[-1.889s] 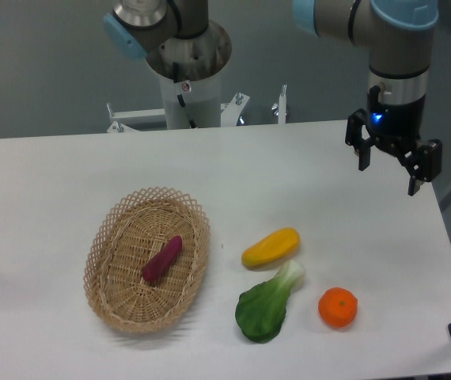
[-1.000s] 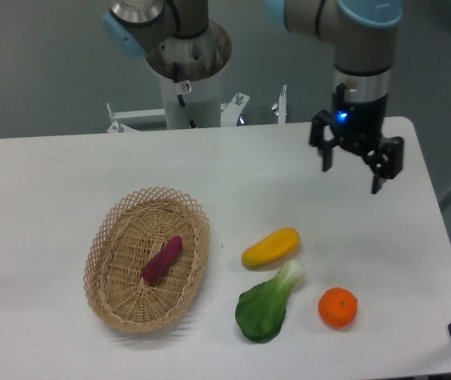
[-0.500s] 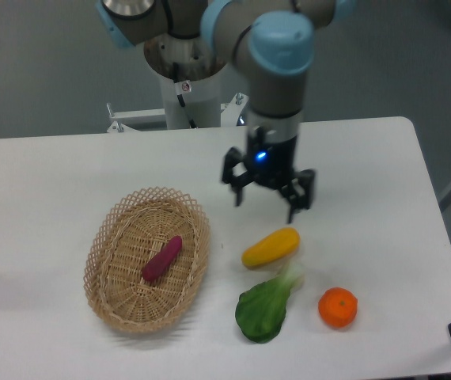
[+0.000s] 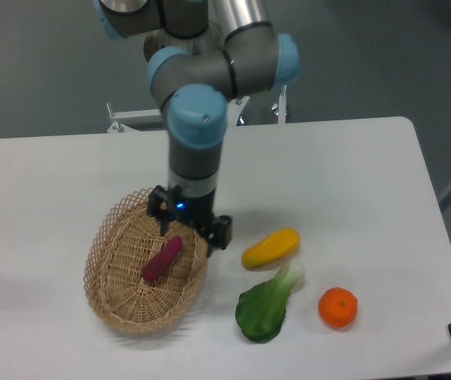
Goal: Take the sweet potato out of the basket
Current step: 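Move the open gripper over the basket and lower toward the purple sweet potato, then close the gripper around the purple sweet potato inside the basket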
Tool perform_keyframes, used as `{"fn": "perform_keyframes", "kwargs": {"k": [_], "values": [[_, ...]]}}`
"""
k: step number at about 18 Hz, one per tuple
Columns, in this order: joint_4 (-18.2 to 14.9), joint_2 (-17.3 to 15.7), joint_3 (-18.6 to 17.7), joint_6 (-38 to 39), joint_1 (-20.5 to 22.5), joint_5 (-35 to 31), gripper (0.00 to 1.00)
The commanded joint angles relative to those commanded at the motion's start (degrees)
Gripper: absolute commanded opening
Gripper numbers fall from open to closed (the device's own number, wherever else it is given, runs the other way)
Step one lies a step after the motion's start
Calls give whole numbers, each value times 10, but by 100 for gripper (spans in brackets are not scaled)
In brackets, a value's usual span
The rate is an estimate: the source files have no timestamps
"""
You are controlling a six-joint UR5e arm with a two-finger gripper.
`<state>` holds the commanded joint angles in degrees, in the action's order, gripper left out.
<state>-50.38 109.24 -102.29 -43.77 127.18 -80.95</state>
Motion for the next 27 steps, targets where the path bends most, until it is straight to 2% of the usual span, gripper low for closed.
{"fn": "perform_keyframes", "kwargs": {"k": [2,4,14,20,22,24,27], "values": [[55,15,-21,1,-12,-24,100],[81,27,-32,2,-27,-48,100],[81,55,-31,35,-47,-63,100],[82,58,-32,44,-48,-63,100],[92,60,-32,46,-49,-65,100],[97,63,-30,54,-51,-83,86],[97,64,-26,59,-57,-87,55]]}}
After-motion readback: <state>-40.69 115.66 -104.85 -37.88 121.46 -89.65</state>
